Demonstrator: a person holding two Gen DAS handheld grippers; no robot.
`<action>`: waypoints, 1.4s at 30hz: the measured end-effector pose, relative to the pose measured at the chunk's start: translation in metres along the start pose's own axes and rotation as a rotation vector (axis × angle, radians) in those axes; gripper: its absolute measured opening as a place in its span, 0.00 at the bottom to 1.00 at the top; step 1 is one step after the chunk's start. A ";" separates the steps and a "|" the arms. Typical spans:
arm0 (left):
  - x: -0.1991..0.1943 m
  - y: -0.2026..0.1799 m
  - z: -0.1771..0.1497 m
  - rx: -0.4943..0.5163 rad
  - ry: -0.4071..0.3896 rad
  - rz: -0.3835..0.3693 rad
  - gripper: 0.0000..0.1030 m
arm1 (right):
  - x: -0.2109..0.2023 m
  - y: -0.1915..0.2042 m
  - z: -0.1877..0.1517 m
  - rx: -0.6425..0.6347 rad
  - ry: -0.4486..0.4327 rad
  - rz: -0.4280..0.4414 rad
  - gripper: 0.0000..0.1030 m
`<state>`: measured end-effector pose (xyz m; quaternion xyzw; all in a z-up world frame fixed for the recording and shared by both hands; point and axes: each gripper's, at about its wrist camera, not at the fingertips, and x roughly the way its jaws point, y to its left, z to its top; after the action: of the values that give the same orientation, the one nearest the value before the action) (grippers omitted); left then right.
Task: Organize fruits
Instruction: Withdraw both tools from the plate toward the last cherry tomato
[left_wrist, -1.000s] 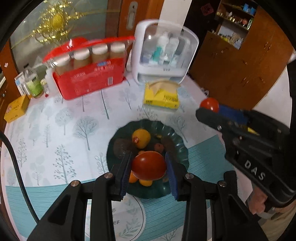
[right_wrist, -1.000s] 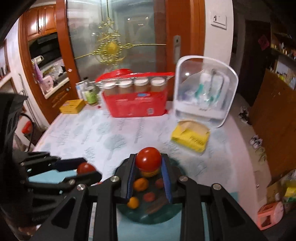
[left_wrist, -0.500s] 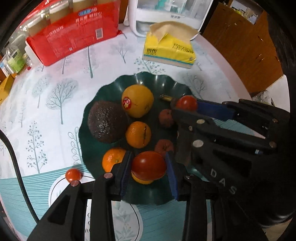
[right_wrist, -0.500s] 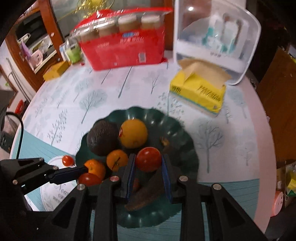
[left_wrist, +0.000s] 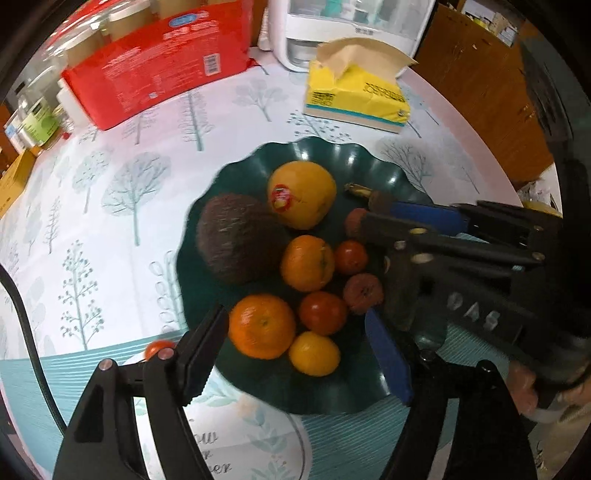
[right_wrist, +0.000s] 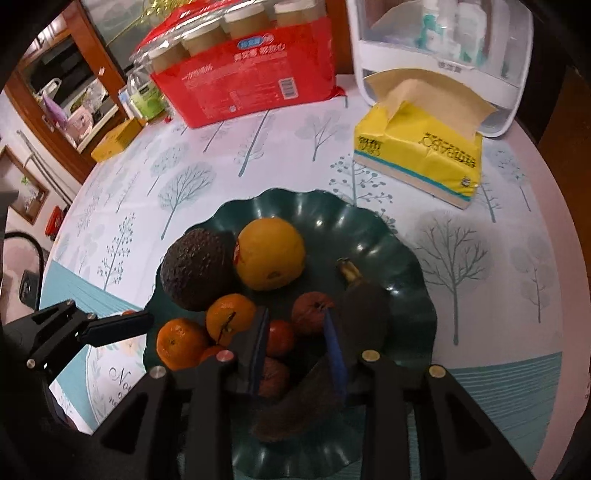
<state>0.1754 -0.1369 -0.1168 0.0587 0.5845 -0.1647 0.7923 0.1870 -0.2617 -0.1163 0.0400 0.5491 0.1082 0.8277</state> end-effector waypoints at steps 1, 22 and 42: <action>-0.003 0.004 -0.001 -0.012 -0.006 0.000 0.73 | -0.002 -0.003 -0.001 0.007 -0.008 -0.004 0.30; -0.088 0.029 -0.042 -0.125 -0.125 -0.117 0.81 | -0.056 0.045 -0.051 0.022 -0.037 0.027 0.30; -0.208 0.127 -0.115 -0.196 -0.311 -0.042 0.81 | -0.150 0.154 -0.081 -0.083 -0.163 0.018 0.34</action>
<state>0.0588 0.0549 0.0313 -0.0572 0.4692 -0.1305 0.8715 0.0359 -0.1500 0.0155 0.0194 0.4745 0.1348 0.8697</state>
